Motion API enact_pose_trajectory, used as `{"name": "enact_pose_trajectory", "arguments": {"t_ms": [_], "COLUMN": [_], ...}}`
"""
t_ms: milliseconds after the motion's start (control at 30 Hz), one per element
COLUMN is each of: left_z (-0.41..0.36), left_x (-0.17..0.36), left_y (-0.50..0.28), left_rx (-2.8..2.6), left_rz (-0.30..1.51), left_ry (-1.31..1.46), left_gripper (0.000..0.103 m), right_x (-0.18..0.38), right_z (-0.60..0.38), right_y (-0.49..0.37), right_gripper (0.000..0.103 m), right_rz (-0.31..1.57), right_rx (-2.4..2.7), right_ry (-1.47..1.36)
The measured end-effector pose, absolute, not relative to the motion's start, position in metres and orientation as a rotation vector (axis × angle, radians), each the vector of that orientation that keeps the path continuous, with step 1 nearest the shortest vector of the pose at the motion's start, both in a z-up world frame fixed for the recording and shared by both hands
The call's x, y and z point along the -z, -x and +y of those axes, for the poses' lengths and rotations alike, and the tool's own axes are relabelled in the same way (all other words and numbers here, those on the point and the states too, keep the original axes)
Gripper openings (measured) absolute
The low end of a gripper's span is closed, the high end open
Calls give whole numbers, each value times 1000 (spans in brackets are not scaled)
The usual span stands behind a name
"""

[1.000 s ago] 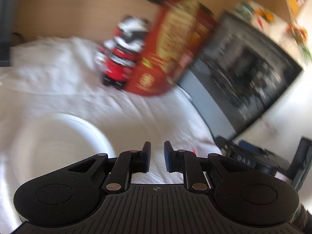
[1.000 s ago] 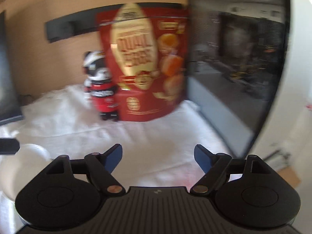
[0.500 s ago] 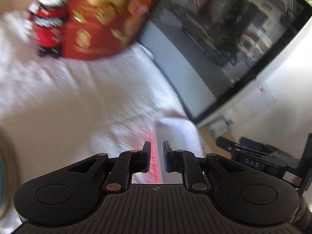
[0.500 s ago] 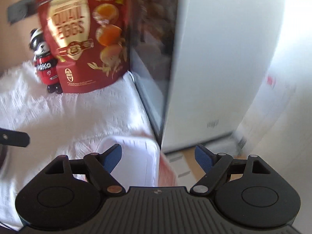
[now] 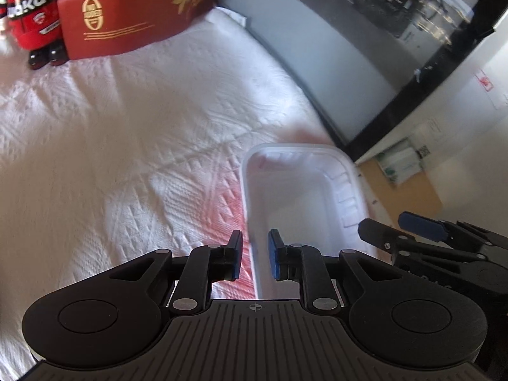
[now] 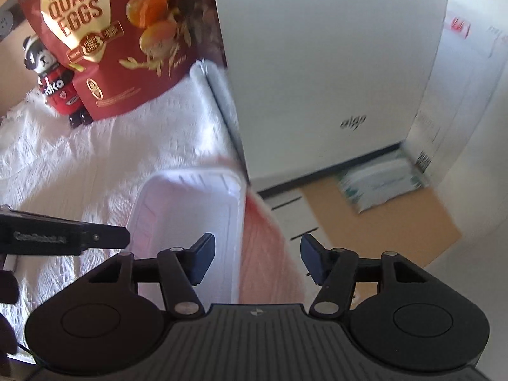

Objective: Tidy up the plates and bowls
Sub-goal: 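Grasp the rim of the white red-bottomed tray with both grippers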

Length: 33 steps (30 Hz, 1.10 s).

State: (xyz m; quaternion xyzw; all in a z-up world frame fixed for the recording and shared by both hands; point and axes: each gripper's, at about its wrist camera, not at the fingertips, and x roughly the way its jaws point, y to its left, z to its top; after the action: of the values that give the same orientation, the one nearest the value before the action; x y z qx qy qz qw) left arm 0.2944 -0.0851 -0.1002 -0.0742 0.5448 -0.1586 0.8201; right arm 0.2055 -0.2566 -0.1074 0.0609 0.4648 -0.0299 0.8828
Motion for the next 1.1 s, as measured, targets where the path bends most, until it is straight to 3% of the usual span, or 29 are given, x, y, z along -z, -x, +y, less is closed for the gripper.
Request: {"name": "enact_pose_trajectory", "arguments": {"t_ms": [200,433,600,1100], "left_z": [-83,-82,-80,-89], "left_x": [106,98,79,105], "left_y": [-288,-280,-273,-290], "left_rx": [292,365,364,289], "left_rz": [1139,1116,1063,1139], "left_ry": [136,216,185,112], "left_gripper": [26,27,27,27], "right_x": [118,129,134,137], "right_z": [-255,-252,-254,-262], "right_y": [-212,-213,-212,-206], "right_gripper": [58,36,26,24], "right_rz": [1008,1050,1080,1076], "right_rx": [34,-6,-5,3], "right_ry": [-150,-150,-161,-202]}}
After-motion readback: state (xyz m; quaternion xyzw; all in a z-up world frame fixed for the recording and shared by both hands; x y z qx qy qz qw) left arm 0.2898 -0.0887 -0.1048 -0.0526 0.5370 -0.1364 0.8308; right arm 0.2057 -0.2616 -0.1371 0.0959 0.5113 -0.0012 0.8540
